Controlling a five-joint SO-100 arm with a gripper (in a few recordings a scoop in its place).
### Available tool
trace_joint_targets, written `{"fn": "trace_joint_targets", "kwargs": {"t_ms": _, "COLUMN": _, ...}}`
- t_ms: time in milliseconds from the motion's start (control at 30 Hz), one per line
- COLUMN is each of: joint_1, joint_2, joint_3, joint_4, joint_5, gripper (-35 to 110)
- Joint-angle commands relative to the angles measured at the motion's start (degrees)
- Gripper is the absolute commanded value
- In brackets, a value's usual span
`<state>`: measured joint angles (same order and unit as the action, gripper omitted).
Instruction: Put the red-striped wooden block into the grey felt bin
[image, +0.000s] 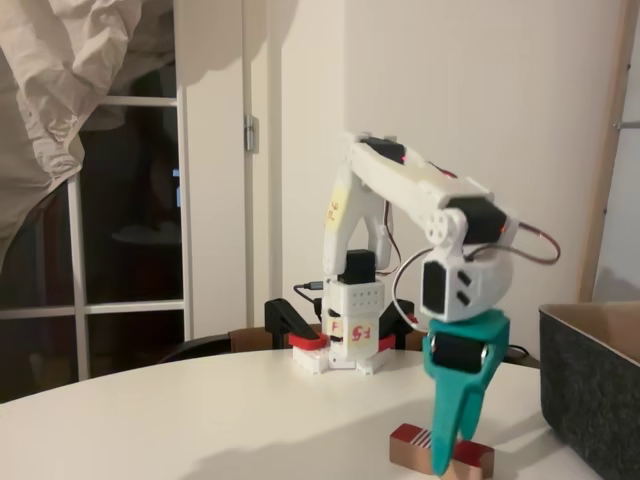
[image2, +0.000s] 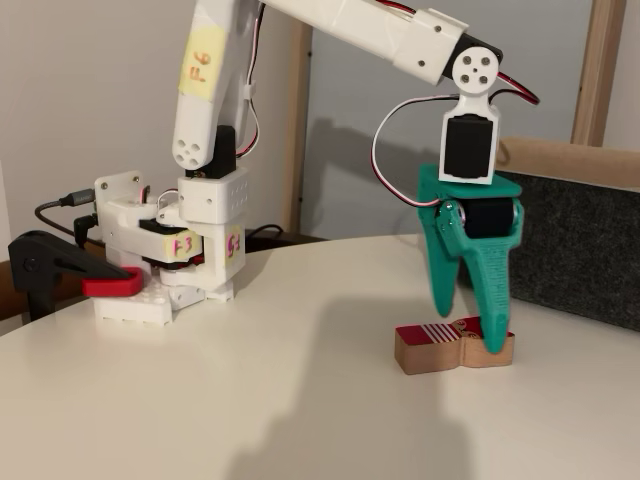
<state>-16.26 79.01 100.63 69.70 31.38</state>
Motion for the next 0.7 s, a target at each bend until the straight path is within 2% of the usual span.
{"fn": "trace_joint_targets", "kwargs": {"t_ms": 0, "joint_1": 1.41, "joint_2": -0.18, "joint_3": -0.88, "joint_4": -1.05, "joint_5": 2.37, "gripper": 35}}
{"fn": "trace_joint_targets", "kwargs": {"t_ms": 667, "joint_1": 6.33, "joint_2": -3.52, "joint_3": -0.09, "joint_4": -1.58, "joint_5": 3.69, "gripper": 26}}
